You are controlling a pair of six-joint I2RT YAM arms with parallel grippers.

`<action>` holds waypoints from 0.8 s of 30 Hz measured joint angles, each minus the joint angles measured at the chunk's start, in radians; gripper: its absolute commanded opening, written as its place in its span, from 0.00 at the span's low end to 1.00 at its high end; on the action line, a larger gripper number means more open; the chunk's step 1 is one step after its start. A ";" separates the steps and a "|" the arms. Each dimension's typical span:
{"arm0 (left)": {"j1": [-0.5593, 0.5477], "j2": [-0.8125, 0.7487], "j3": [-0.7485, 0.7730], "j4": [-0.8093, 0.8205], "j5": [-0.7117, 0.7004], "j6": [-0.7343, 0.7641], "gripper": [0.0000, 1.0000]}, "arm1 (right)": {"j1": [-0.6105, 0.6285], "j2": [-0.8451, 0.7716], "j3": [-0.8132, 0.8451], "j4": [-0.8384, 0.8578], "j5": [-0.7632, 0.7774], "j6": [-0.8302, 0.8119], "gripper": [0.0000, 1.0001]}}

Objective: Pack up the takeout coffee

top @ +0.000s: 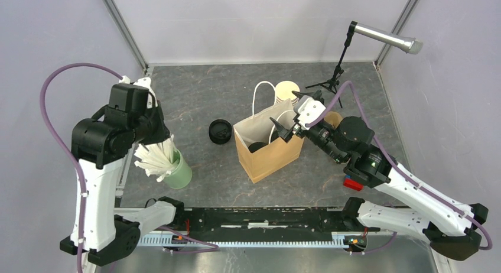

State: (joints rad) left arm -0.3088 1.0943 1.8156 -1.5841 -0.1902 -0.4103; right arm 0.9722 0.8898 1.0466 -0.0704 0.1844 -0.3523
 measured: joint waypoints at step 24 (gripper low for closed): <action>0.000 -0.029 0.019 0.347 0.434 -0.100 0.02 | 0.000 0.000 0.035 0.056 0.039 0.000 0.97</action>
State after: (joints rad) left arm -0.3088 1.0653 1.8343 -1.2373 0.2436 -0.5106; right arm 0.9718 0.8898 1.0813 -0.0139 0.2237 -0.3527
